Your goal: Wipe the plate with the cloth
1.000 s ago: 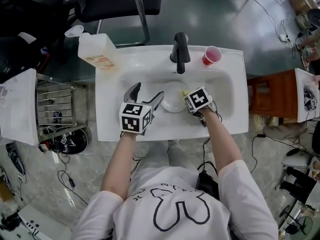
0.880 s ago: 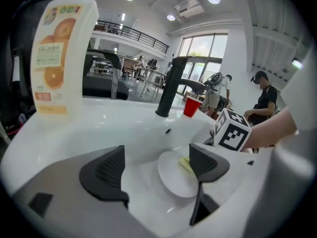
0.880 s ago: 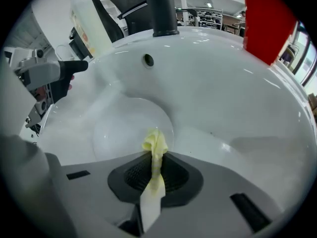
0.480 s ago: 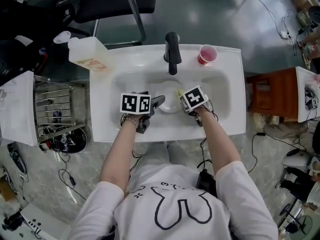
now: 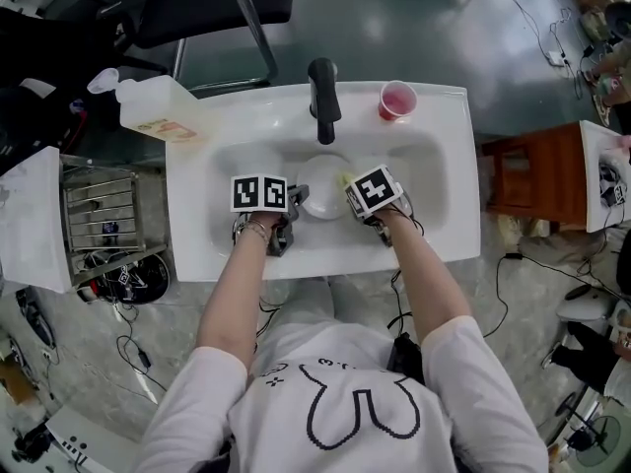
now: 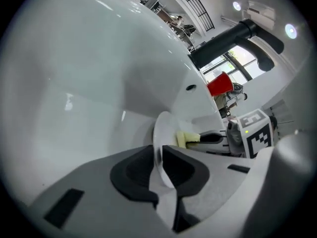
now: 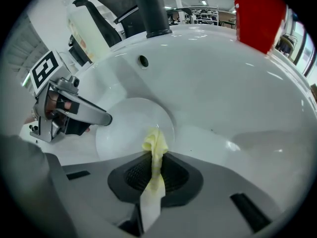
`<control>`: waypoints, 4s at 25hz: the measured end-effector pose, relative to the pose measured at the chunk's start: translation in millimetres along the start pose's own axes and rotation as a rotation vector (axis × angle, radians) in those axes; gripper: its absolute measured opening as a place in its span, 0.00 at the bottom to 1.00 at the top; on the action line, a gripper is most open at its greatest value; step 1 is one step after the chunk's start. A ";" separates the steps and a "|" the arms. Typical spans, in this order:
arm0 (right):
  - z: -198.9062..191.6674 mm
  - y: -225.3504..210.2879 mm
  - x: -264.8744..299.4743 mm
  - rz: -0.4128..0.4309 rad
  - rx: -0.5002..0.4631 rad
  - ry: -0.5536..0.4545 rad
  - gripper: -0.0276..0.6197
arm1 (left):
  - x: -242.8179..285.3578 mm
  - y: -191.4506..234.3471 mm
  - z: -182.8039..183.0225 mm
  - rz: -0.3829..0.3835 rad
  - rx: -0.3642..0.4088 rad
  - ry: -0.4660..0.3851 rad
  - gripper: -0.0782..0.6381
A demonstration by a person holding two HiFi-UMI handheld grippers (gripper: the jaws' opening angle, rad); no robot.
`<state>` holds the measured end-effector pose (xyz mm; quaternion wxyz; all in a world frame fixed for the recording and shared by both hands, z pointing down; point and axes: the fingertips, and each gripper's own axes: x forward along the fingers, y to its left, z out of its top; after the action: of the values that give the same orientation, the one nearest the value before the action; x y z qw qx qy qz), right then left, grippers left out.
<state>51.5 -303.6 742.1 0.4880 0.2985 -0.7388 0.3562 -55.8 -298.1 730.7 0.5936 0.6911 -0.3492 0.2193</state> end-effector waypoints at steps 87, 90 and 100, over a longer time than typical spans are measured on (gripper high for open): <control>143.7 102.2 -414.3 -0.307 -0.100 -1.069 0.12 | -303.7 -278.6 54.0 -0.253 0.670 -0.798 0.14; 136.0 85.9 -411.0 -0.316 -0.041 -1.061 0.12 | -304.6 -280.6 53.9 -0.258 0.672 -0.802 0.14; 124.5 98.0 -418.7 -0.259 -0.041 -1.098 0.12 | -299.8 -279.6 57.7 -0.253 0.658 -0.815 0.14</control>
<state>55.5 -310.6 294.6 0.0774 0.5188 -0.8484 0.0713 -52.3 -273.2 317.5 0.1837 0.9064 -0.3781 -0.0422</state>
